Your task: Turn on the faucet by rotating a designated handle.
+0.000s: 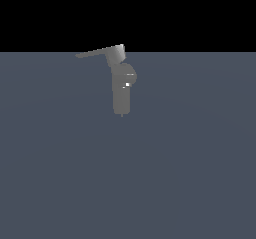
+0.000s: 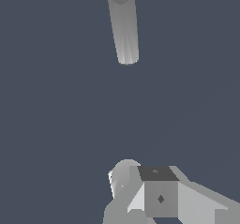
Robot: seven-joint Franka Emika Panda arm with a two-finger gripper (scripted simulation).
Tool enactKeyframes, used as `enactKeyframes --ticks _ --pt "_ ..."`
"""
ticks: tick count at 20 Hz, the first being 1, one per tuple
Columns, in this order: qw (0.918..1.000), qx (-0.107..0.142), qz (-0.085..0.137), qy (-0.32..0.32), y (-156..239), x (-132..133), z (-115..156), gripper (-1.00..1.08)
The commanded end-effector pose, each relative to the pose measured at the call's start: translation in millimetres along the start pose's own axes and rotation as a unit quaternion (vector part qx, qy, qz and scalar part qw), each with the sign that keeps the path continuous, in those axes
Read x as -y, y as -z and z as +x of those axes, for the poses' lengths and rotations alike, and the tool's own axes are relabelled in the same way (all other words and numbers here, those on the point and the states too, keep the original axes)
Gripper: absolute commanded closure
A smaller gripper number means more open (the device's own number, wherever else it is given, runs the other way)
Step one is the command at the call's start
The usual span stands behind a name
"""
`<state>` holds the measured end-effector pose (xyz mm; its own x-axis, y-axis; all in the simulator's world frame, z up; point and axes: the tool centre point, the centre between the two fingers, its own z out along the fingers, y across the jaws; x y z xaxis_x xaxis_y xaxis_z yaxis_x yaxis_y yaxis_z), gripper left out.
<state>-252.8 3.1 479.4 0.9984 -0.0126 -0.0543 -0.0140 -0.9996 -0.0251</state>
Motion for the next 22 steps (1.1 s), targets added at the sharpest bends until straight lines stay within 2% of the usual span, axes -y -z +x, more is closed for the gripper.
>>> enactKeyframes --ticks 1,10,16,22 --pt "1.0000 0.000 0.000 0.000 0.0 0.0 0.0 1.08" --pt "0.9999 -0.005 0.009 -0.003 8.4 -12.9 1.1 1.08" --pt "0.9999 -0.004 0.008 -0.006 8.5 -12.0 3.1 1.08" --pt "0.9995 -0.002 0.007 -0.031 11.6 -9.7 16.3 1.08"
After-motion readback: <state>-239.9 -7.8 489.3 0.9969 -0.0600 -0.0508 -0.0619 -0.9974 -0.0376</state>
